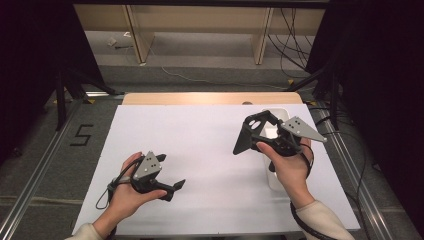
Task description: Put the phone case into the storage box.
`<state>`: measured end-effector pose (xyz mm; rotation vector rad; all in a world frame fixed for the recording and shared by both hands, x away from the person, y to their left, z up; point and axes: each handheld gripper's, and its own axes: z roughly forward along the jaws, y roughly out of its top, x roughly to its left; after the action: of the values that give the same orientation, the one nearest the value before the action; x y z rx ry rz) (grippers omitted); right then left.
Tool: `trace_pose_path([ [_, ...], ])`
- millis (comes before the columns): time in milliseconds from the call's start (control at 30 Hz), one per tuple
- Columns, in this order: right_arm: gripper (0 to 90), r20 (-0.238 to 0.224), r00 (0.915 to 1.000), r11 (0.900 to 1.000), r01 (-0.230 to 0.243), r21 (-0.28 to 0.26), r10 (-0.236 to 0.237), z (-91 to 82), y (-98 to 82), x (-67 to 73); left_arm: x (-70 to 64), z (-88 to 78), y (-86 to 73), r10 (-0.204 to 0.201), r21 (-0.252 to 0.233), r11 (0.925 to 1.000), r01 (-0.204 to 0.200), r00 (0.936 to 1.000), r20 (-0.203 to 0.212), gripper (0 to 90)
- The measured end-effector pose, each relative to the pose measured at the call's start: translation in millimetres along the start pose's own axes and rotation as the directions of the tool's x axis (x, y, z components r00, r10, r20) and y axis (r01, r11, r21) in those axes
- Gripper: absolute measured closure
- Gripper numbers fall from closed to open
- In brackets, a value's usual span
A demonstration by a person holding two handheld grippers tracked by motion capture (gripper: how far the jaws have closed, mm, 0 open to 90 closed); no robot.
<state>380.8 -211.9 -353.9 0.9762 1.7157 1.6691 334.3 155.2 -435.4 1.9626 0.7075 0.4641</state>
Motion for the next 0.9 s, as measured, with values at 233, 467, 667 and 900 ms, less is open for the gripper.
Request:
trace_pose_path([
  [233,15.8,0.013,0.9999,1.0,0.0,-0.012,0.0,-1.8,2.4,-3.3,0.0,0.0,-0.1,0.001,0.0,1.0,-0.001,1.0,0.0,0.0],
  [467,15.8,0.028,0.9996,1.0,0.0,-0.021,0.001,-4.3,5.0,-7.8,0.3,0.0,-0.2,-0.001,0.001,1.0,0.001,1.0,-0.001,0.0],
  [667,15.8,0.039,0.9992,1.0,0.002,-0.027,-0.001,-6.1,6.8,-9.8,0.4,-0.2,0.0,0.0,0.0,1.0,0.0,1.0,-0.002,0.0],
  [900,15.8,0.054,0.9985,1.0,0.001,-0.031,0.0,-8.2,8.8,-12.7,0.7,-0.3,0.0,0.002,0.001,1.0,-0.002,1.0,-0.003,0.0],
])
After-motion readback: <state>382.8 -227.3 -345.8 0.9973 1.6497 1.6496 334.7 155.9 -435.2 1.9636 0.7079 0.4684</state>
